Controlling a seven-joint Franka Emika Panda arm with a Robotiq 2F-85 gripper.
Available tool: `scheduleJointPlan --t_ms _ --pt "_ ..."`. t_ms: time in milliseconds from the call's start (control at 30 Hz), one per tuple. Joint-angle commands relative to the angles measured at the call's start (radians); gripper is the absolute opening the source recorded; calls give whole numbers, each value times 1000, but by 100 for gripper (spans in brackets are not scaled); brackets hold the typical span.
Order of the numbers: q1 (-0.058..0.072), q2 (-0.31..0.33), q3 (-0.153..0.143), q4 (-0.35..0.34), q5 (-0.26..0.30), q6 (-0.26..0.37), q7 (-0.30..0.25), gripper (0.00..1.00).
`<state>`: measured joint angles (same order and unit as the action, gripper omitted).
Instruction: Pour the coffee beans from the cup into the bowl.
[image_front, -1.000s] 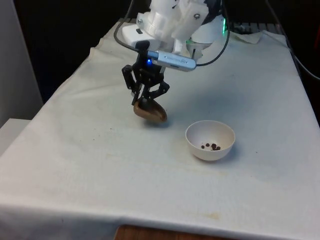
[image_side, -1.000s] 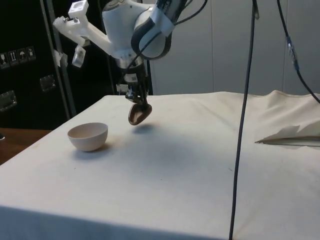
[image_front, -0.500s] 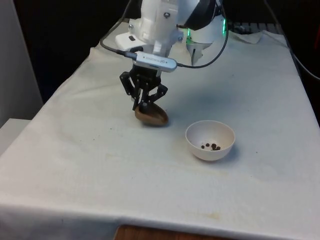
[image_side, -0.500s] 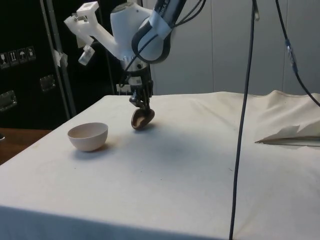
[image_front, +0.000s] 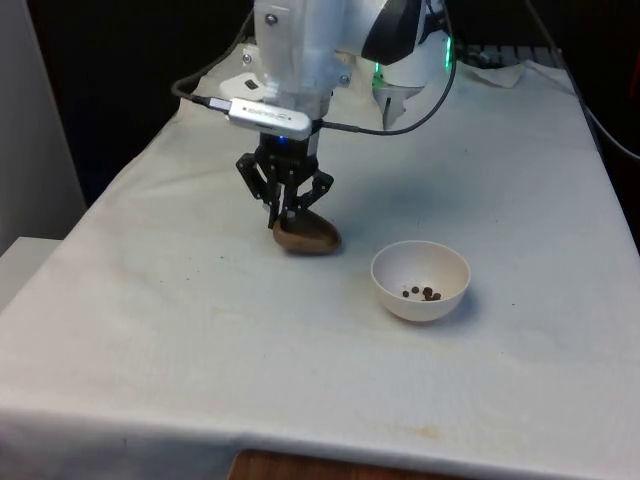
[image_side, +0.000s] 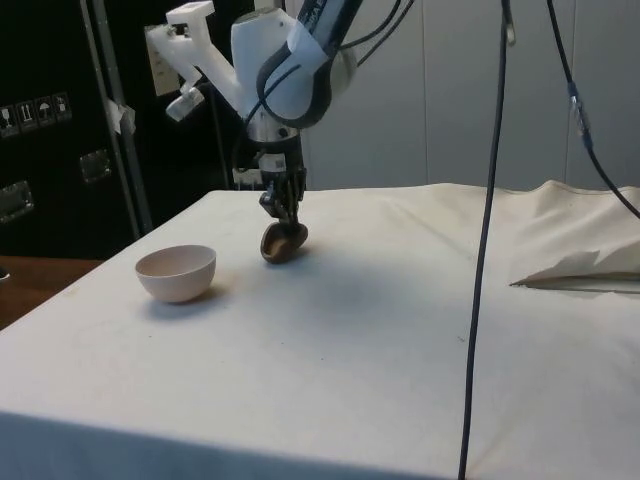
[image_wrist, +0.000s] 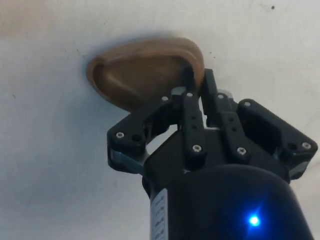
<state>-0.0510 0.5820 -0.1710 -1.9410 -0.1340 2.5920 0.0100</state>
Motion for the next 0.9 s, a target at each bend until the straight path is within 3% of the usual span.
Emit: scheduleJointPlan --t_ms 0,33,200,267,300,333,367,533,567,600,833,867 --pt "0 0 -1 0 14 1 -14 12" --pt "-17 3 16 0 36 14 -40 12" --pt "-18 11 11 4 119 14 -127 12" --pt "-18 13 8 5 150 12 -158 12" --pt "0 11 -11 3 145 4 -151 12" --pt "-18 14 7 5 165 12 -174 12" --pt "-19 15 6 6 180 11 -190 12" --pt "-15 13 -9 1 259 10 -277 12" --pt "-1 15 -24 3 247 4 -261 12" --pt "-13 12 -16 0 280 10 -300 13" --pt "-7 10 -27 -4 321 10 -344 44" --pt "-7 9 -28 -4 323 10 -347 54"
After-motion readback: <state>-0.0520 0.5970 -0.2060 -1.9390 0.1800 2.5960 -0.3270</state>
